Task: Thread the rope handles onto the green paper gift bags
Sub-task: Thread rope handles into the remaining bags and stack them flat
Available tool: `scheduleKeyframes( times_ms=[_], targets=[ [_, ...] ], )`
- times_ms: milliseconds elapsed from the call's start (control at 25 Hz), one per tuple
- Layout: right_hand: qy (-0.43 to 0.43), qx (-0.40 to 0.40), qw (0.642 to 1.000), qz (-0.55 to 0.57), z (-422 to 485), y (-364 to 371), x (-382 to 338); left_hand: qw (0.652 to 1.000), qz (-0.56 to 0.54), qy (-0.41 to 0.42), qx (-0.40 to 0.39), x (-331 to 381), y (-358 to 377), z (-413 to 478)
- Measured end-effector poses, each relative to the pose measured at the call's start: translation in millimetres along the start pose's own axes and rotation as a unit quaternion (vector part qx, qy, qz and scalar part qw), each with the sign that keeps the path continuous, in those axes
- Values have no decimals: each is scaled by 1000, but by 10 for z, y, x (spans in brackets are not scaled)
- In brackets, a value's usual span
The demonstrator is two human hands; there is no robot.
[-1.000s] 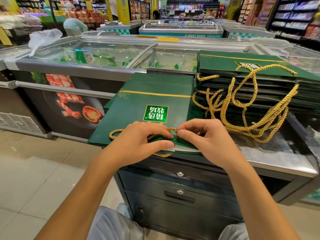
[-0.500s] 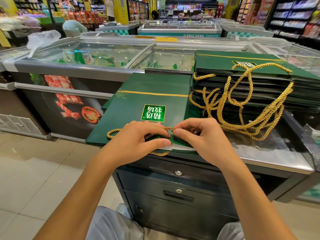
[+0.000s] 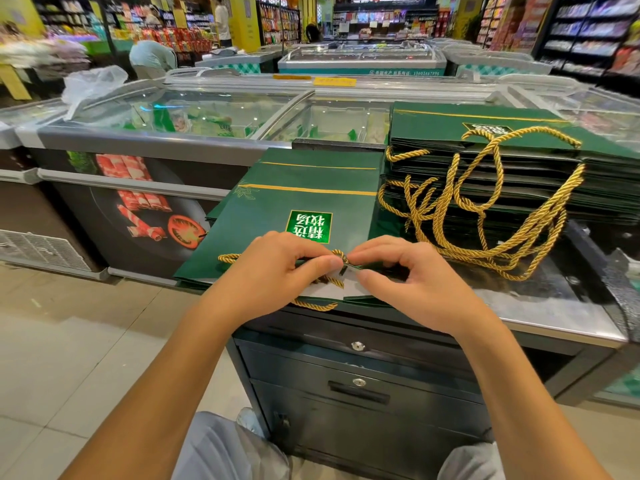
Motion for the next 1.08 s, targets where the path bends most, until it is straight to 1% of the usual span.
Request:
scheduleKeyframes(
  times_ms=[80,120,160,240,280,360,480,600,720,840,1080],
  targets=[
    [-6,-2,1000,0,-6,-5,15,1000,19,12,14,44,-4,-6],
    [-9,1,1000,2,-7,-3,17,998,30,27,46,65,2,-43],
    [-13,4,1000,1,-4,-2,10,993,44,45,100,86,11,-101],
    [-15,10,1000,0,3,3,4,968,77,80,223,131,69,-270],
    [-18,13,1000,-1,-1,0,3,957,92,88,261,148,123,-336],
    [-23,17,1000,-5,-4,-12,5,949,101,81,287,173,252,-386],
    [-28,14,1000,-3,0,-3,7,941,117,47,314,176,358,-362],
    [-33,15,999,0,-9,-11,12,931,102,30,348,218,387,-332],
    [-35,17,999,8,-9,-22,25,928,83,21,363,254,401,-300],
    [-34,22,999,8,-10,-14,39,937,53,23,344,225,416,-290],
    [-19,44,999,3,-17,-53,41,966,-23,51,252,110,438,-451]
  ],
)
Point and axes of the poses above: each hand's wrist, its own z-axis towards the middle knuckle, its own y-axis out of the palm, x = y × z, the point moved 4 cm from there along z, towards the middle knuckle, and after that the axes turned 1 degree about -y, right-handed, at the moved point
